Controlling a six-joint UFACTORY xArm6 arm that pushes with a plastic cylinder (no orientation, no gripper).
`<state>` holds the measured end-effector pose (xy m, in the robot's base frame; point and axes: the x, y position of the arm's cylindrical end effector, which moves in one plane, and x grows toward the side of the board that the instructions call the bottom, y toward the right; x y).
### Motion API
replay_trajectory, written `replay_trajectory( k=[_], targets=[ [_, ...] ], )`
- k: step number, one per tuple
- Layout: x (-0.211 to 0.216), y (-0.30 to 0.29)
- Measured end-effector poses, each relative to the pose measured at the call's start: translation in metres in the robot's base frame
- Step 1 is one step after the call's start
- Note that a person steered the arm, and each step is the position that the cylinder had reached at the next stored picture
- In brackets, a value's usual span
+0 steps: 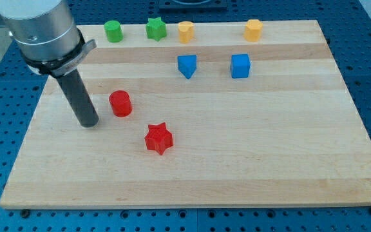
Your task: Push the red circle slightly up
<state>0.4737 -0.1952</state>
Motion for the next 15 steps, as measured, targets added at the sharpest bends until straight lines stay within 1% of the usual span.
replay_trajectory(
  k=[1,2,3,4,5,6,7,8,10,12,13,14,15],
  targets=[
    [0.000,-0.014],
    [0.008,-0.016],
    [0.026,-0.016],
    [0.013,-0.017],
    [-0.012,0.009],
    [-0.015,0.023],
    [-0.003,0.035],
    [-0.008,0.068],
    [-0.038,0.071],
    [-0.059,0.070],
    [-0.057,0.065],
    [-0.055,0.048],
    [-0.062,0.034]
  ],
)
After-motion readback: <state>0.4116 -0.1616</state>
